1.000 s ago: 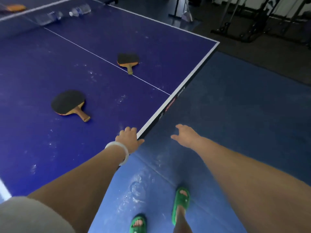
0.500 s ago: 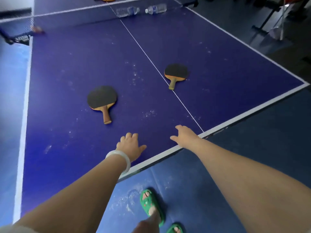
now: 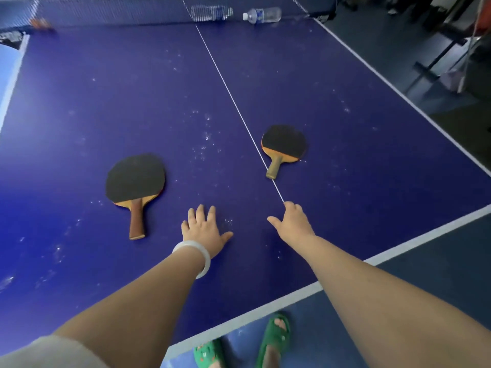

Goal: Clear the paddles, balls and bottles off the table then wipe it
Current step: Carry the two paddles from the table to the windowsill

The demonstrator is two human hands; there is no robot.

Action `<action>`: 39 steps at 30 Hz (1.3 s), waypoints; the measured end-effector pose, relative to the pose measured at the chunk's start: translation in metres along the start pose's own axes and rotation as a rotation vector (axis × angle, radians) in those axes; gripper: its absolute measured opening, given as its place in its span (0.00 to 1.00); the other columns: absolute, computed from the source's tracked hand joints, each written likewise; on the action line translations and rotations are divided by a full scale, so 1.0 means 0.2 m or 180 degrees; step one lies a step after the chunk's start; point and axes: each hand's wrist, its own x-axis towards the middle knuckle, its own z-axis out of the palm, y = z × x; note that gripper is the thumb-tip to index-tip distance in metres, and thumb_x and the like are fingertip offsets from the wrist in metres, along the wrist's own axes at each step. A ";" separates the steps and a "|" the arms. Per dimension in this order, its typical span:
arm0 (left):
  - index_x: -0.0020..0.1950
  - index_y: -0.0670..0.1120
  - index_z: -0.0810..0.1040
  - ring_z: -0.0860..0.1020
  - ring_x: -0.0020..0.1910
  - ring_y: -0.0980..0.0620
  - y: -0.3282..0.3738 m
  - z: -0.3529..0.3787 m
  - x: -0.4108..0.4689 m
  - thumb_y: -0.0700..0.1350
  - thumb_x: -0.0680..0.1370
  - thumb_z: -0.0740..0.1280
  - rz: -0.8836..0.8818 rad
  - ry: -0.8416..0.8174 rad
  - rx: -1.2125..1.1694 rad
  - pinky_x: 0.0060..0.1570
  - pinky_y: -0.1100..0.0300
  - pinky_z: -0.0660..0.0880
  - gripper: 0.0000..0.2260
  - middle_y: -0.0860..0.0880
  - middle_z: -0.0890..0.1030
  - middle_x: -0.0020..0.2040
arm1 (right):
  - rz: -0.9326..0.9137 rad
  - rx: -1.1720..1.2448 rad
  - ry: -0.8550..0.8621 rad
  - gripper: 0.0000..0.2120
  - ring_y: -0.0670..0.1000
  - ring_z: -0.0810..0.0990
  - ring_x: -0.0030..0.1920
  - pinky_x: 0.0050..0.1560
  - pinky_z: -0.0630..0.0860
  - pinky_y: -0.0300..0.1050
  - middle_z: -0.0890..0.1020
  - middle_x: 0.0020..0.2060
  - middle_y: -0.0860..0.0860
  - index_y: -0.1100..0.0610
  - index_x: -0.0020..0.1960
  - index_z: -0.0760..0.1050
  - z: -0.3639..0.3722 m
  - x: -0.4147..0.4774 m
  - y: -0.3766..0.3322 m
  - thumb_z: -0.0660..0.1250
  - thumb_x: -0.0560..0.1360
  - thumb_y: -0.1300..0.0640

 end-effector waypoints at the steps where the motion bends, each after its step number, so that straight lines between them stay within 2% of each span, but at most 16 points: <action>1: 0.81 0.51 0.45 0.43 0.79 0.40 0.01 0.00 0.04 0.68 0.77 0.59 -0.0129 -0.0045 -0.0052 0.76 0.43 0.50 0.40 0.45 0.45 0.81 | -0.0025 -0.0002 0.0012 0.32 0.56 0.71 0.67 0.61 0.75 0.51 0.67 0.70 0.55 0.59 0.77 0.58 -0.01 0.05 -0.02 0.66 0.79 0.46; 9: 0.79 0.55 0.35 0.32 0.77 0.38 0.14 -0.03 0.30 0.75 0.71 0.59 -0.0780 -0.0300 -0.0359 0.73 0.32 0.40 0.49 0.48 0.32 0.79 | -0.0038 -0.0056 0.0230 0.30 0.57 0.75 0.62 0.55 0.76 0.48 0.72 0.65 0.57 0.60 0.70 0.64 -0.07 0.52 -0.17 0.67 0.78 0.44; 14: 0.76 0.56 0.27 0.26 0.73 0.37 0.16 0.04 0.35 0.80 0.66 0.56 -0.0887 -0.0280 -0.0285 0.69 0.30 0.34 0.54 0.47 0.25 0.76 | 0.0459 0.0060 0.0523 0.38 0.58 0.75 0.62 0.58 0.76 0.52 0.72 0.64 0.59 0.63 0.70 0.64 -0.05 0.73 -0.29 0.67 0.74 0.36; 17: 0.75 0.57 0.25 0.25 0.73 0.38 0.15 0.07 0.35 0.81 0.65 0.54 -0.0906 -0.0183 -0.0262 0.69 0.30 0.34 0.54 0.47 0.24 0.75 | 0.0745 0.0111 0.0638 0.38 0.58 0.75 0.61 0.59 0.77 0.53 0.72 0.64 0.59 0.62 0.70 0.62 -0.03 0.81 -0.31 0.67 0.74 0.36; 22: 0.70 0.57 0.21 0.24 0.73 0.39 0.16 0.07 0.37 0.81 0.64 0.54 -0.0893 -0.0215 -0.0257 0.70 0.30 0.34 0.54 0.47 0.23 0.74 | 0.0773 0.0316 0.0703 0.28 0.58 0.78 0.57 0.52 0.78 0.49 0.74 0.62 0.59 0.62 0.68 0.62 -0.02 0.85 -0.28 0.67 0.78 0.45; 25: 0.72 0.57 0.22 0.24 0.73 0.38 0.16 0.06 0.37 0.81 0.65 0.54 -0.0891 -0.0219 -0.0261 0.70 0.30 0.34 0.54 0.47 0.23 0.74 | 0.0691 0.0430 0.0543 0.24 0.58 0.79 0.55 0.47 0.78 0.48 0.75 0.61 0.59 0.62 0.68 0.64 -0.04 0.86 -0.26 0.65 0.80 0.49; 29: 0.71 0.57 0.21 0.24 0.72 0.39 0.15 0.07 0.37 0.81 0.65 0.55 -0.0895 -0.0222 -0.0280 0.70 0.30 0.33 0.54 0.47 0.23 0.74 | 0.0491 0.0813 0.0301 0.17 0.54 0.77 0.46 0.40 0.74 0.46 0.76 0.54 0.57 0.62 0.63 0.66 -0.04 0.80 -0.24 0.63 0.81 0.52; 33: 0.73 0.57 0.23 0.24 0.73 0.39 0.15 0.07 0.37 0.81 0.65 0.55 -0.0889 -0.0161 -0.0285 0.70 0.30 0.33 0.55 0.47 0.23 0.75 | 0.0092 0.0863 0.0230 0.12 0.50 0.77 0.42 0.38 0.77 0.45 0.75 0.48 0.54 0.59 0.58 0.66 0.01 0.69 -0.22 0.62 0.82 0.52; 35: 0.74 0.57 0.25 0.24 0.73 0.39 0.15 0.07 0.36 0.80 0.65 0.55 -0.0893 -0.0141 -0.0271 0.70 0.30 0.33 0.55 0.47 0.23 0.75 | -0.0016 0.1067 0.0111 0.09 0.50 0.78 0.40 0.38 0.79 0.45 0.76 0.47 0.53 0.58 0.57 0.65 0.04 0.63 -0.23 0.62 0.82 0.54; 39: 0.75 0.57 0.25 0.24 0.73 0.38 0.15 0.06 0.36 0.80 0.65 0.56 -0.0833 -0.0148 -0.0311 0.68 0.30 0.32 0.55 0.47 0.24 0.75 | 0.0080 0.1450 -0.0101 0.06 0.56 0.81 0.47 0.46 0.81 0.54 0.79 0.47 0.56 0.58 0.55 0.68 0.15 0.49 -0.27 0.62 0.81 0.57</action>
